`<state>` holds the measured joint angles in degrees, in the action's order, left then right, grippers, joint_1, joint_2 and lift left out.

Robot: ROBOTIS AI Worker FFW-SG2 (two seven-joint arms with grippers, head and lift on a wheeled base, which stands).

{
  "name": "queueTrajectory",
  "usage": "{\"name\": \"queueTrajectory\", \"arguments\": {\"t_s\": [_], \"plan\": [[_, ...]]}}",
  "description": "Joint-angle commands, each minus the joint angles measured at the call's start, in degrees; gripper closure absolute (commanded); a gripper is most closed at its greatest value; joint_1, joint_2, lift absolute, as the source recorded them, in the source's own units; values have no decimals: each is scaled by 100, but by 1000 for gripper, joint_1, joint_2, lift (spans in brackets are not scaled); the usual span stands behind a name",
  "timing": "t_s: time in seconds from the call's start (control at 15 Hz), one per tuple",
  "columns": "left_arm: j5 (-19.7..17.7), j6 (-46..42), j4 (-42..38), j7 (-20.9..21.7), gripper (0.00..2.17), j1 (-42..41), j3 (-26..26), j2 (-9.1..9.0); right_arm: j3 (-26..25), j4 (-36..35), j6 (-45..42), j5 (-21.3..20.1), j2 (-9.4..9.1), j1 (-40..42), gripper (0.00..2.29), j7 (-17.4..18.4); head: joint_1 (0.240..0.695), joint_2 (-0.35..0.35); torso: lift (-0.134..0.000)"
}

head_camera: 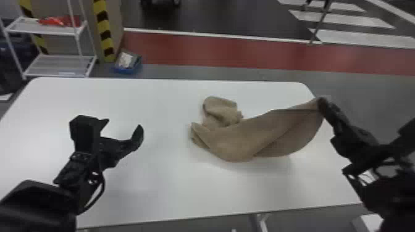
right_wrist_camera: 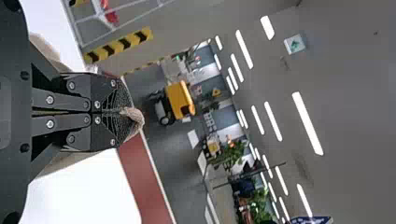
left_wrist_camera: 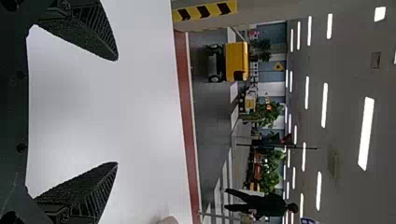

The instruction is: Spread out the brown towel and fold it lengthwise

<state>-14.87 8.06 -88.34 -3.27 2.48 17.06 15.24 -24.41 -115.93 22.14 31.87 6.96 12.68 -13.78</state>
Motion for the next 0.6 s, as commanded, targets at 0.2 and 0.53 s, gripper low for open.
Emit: {"name": "queueTrajectory", "arguments": {"t_s": [0.2,0.53], "plan": [[10,-1,1,11,80,138,351,-47,455,712,331,-928,-55,297,1663,-546,695,-235,-120],[-482,16,361,389,80,666,483,-170,630,738,-56,-1130,-195,657,1663,-485,695,-212,-120]]}}
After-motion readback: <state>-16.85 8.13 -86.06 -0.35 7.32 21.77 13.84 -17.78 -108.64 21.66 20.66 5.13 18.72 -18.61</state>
